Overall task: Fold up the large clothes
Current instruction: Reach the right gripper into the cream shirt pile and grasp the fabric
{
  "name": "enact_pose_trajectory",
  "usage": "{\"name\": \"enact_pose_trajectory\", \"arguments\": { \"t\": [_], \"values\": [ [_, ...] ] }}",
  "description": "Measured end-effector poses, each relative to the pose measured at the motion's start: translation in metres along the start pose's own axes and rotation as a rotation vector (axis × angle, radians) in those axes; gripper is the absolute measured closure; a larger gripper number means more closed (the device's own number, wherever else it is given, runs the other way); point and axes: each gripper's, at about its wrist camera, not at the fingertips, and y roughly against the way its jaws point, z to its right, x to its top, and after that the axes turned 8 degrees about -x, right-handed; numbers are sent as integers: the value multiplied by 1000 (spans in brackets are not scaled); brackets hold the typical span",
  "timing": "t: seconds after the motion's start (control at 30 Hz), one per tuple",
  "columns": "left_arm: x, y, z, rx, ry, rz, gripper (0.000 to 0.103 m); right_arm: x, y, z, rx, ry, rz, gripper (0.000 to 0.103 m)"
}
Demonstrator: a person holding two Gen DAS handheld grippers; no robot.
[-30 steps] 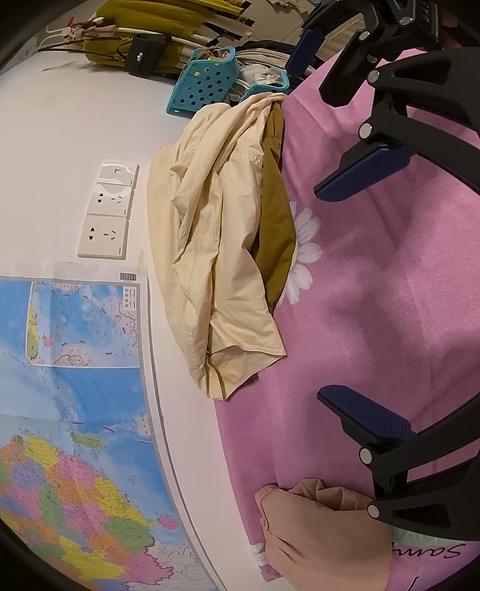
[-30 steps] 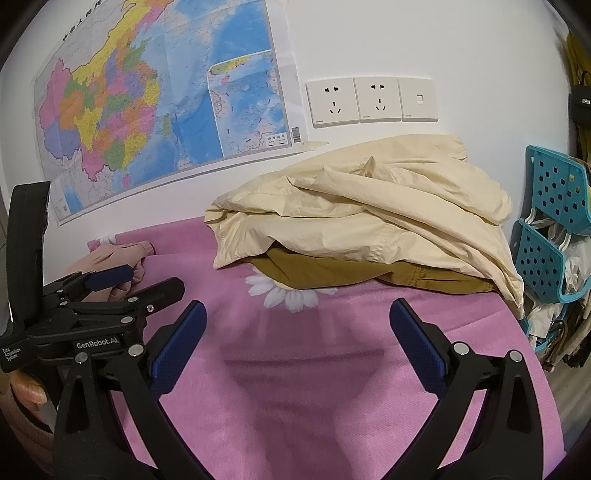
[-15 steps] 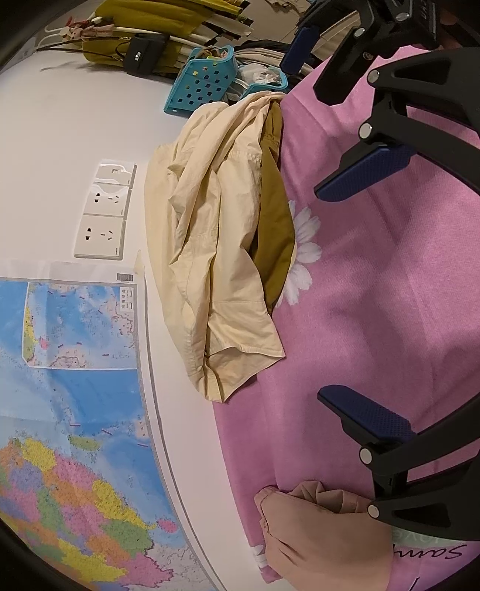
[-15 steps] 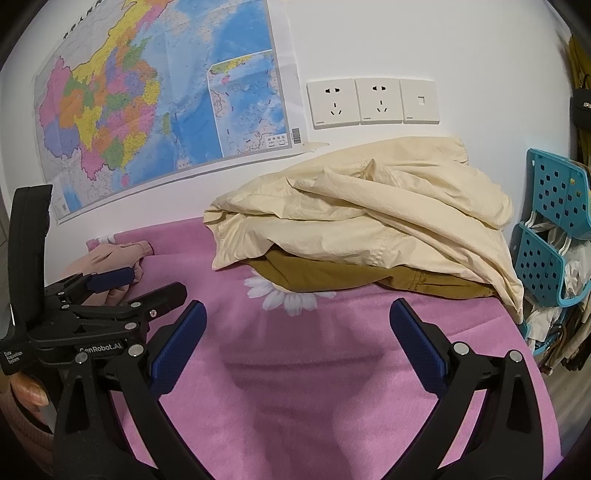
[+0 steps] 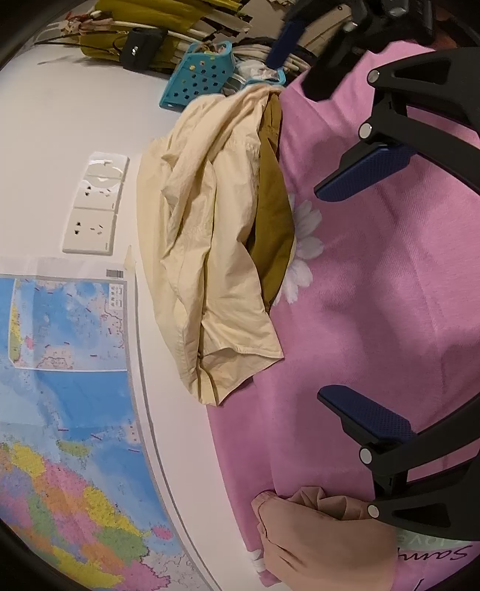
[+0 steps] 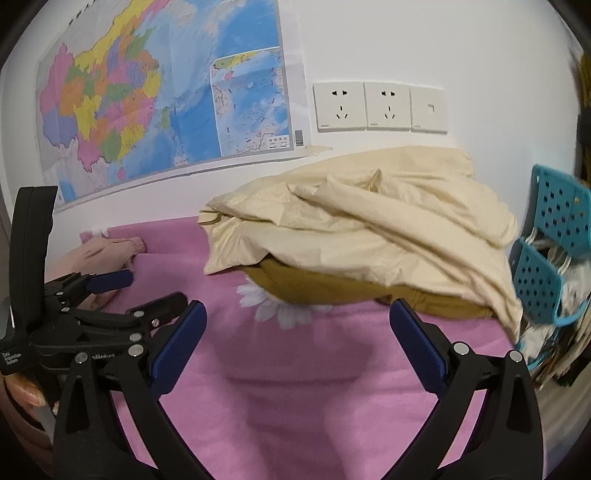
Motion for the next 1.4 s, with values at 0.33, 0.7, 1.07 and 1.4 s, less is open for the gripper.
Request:
{"name": "enact_pose_trajectory", "arguments": {
  "t": [0.33, 0.7, 1.07, 1.4],
  "values": [
    [23, -59, -41, 54, 83, -79, 7, 62, -82, -15, -69, 252, 6, 5],
    [34, -99, -62, 70, 109, -118, 7, 93, -188, -43, -109, 556, -87, 13],
    [33, -118, -83, 79, 128, -140, 7, 125, -148, -22, 30, 540, -77, 31],
    [34, -127, -97, 81, 135, -143, 7, 119, -209, -47, 81, 661, -185, 83]
  ]
}}
